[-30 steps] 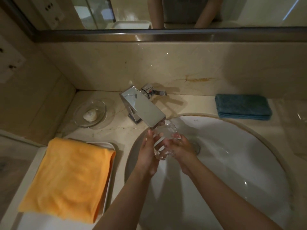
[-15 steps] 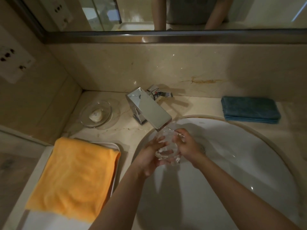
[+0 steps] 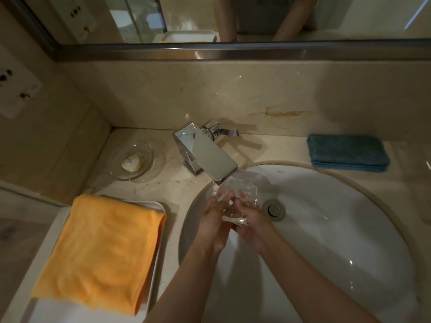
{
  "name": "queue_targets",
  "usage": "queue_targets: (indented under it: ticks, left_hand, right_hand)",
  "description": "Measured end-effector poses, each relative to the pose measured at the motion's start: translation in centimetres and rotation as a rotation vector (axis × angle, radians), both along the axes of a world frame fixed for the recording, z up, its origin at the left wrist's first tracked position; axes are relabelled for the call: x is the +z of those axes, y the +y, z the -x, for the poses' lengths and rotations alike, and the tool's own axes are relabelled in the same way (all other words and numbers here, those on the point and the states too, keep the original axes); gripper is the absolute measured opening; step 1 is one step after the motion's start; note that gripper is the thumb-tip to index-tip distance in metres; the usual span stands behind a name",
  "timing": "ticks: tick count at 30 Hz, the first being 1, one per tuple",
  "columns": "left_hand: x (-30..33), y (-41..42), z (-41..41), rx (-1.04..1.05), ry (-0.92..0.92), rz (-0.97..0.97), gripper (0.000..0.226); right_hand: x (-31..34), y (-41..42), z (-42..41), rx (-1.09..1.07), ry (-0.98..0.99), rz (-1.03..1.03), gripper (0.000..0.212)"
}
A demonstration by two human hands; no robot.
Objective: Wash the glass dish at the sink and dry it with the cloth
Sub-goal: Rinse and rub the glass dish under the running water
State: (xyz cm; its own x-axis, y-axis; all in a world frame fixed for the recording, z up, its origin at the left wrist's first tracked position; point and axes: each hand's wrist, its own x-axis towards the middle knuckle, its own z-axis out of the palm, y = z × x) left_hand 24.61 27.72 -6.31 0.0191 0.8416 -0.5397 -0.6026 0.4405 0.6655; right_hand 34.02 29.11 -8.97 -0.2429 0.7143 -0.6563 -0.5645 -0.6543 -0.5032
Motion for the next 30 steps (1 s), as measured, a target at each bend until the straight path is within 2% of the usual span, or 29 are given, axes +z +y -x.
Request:
queue_targets:
  ticks: [3,6,8,11,14,15,17,20,22,24,26,28,30]
  left_hand:
    - [-0.4,0.1,0.4,-0.022,0.220,0.083,0.037]
    - [-0.1,0.3,1.0,-0.146,0.512,0.063,0.025]
    - [0.4,0.5,1.2,-0.198,0.606,0.032,0.021]
    - [0.6,1.0,1.4,-0.240,0.524,-0.032,0.028]
    - [0.4,0.7,1.4,-0.220,0.325,-0.056,0.039]
    - [0.4,0.5,1.3,-0.182,0.266,-0.043,0.041]
    - [0.4,0.4,0.9,-0.133,0.172,-0.025,0.036]
    - [0.3,0.4,0.3,-0.118,0.171,-0.003,0.026]
    - [0.5,0.3,0.4,-0.043,0.197,0.015,0.041]
    - [0.4,0.2,0.8,0.010,0.181,-0.005,0.066]
    - [0.3,0.1,1.2,0.031,0.199,-0.041,0.073]
    - [-0.2,0.3,1.5,0.032,0.213,-0.031,0.070]
    - [-0.6,0.3,1.5,0.028,0.232,-0.035,0.065]
  right_hand:
    - [0.0,0.4,-0.3,0.035,-0.093,0.012,0.029]
    - [-0.1,0.5,-0.9,0.155,-0.336,-0.053,0.029]
    - [0.1,0.6,-1.1,0.227,-0.435,-0.081,0.033]
    - [0.8,1.0,-1.2,0.258,-0.449,-0.120,0.035]
    - [1.4,1.6,-1.7,0.322,-0.520,-0.231,0.027]
    - [1.9,1.6,-1.7,0.314,-0.539,-0.270,0.023]
    - [2.0,1.5,-1.6,0.210,-0.553,-0.321,0.030]
    - [1.5,1.1,-1.1,0.007,-0.522,-0.287,0.023]
    - [1.2,0.8,-1.2,-0.087,-0.481,-0.213,0.010]
    - [0.9,0.5,-1.7,-0.160,-0.435,-0.109,0.015]
    - [0.9,0.6,-2.1,-0.182,-0.450,-0.065,0.027]
    - [1.1,0.6,-2.0,-0.175,-0.530,-0.114,0.039]
    - [2.1,0.2,-1.8,-0.021,-0.641,-0.316,0.034]
